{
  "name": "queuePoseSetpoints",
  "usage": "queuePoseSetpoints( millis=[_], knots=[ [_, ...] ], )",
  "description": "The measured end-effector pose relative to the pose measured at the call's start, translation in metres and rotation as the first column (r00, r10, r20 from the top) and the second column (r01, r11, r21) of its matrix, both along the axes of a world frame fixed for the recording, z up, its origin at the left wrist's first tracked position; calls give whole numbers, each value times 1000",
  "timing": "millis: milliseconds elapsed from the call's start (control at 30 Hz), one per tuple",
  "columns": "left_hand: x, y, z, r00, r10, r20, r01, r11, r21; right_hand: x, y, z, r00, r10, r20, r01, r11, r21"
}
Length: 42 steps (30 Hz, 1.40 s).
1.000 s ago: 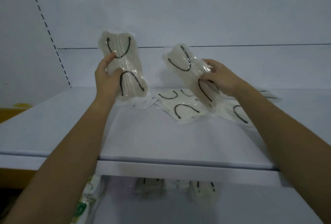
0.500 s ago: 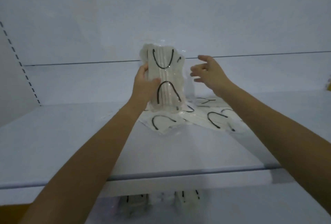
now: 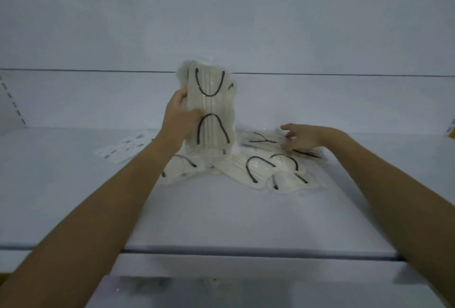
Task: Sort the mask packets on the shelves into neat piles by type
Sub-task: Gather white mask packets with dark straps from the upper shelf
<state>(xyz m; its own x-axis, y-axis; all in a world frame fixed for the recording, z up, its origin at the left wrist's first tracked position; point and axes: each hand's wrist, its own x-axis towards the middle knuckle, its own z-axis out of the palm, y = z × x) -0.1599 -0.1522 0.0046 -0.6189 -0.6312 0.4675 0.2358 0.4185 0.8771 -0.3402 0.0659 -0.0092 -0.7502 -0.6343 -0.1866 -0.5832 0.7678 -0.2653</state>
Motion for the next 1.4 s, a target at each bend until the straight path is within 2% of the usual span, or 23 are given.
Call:
queuePoseSetpoints(
  millis=[100,200,267,333,400,467,500,567,700,767,867,900,933,1000,1067,1167,1267,1333,1400],
  knots=[
    [3,-1,-4,998,57,5,-57,998,-36,-3,3,3,1000,-19,-25,19,1000,21],
    [7,-1,-2,996,82,28,-80,994,-72,-2,8,2,999,9,-45,-15,992,-128],
    [9,-1,1,999,48,4,-47,994,-95,-3,17,5,996,-28,-79,4,958,-286],
    [9,3,2,1000,14,-8,-14,994,-112,-5,28,9,998,-60,-8,46,845,-533],
    [6,11,1,999,50,7,-49,992,-120,1,36,14,985,-6,172,139,613,-777],
    [0,22,-3,997,68,27,-65,993,-102,10,38,20,950,113,292,219,428,-877],
    [-3,29,-4,997,62,41,-58,994,-91,16,35,22,930,177,322,237,382,-893],
    [-9,45,-7,998,37,57,-32,996,-85,29,25,23,904,269,332,228,353,-907],
    [-17,75,-4,995,-92,36,91,996,25,58,0,10,923,244,299,180,412,-893],
    [-16,80,-7,996,-71,45,73,995,-65,64,-10,4,923,267,277,127,468,-875],
    [-9,73,-14,999,20,38,-13,987,-162,55,-9,6,938,222,266,140,459,-877],
    [-6,68,-16,999,41,13,-38,989,-145,46,-4,4,966,154,209,106,501,-859],
    [-2,62,-17,998,68,-10,-68,990,-120,39,4,0,990,82,118,43,615,-787],
    [6,50,-18,991,123,-46,-126,990,-67,22,18,-14,999,41,-8,-39,852,-521],
    [14,41,-18,987,148,-64,-150,989,-19,13,24,-22,998,28,-56,-43,955,-293],
    [20,30,-19,984,168,-68,-165,985,47,10,21,-19,996,-11,-83,-6,979,-205],
    [17,30,-20,990,127,-61,-125,991,35,6,25,-18,994,-94,-59,88,992,-89],
    [14,35,-23,994,110,-27,-110,994,-5,2,27,-17,994,-103,-44,98,988,-118],
    [16,35,-24,996,86,-14,-86,996,-19,2,26,-15,993,-93,-69,76,972,-221]
  ],
)
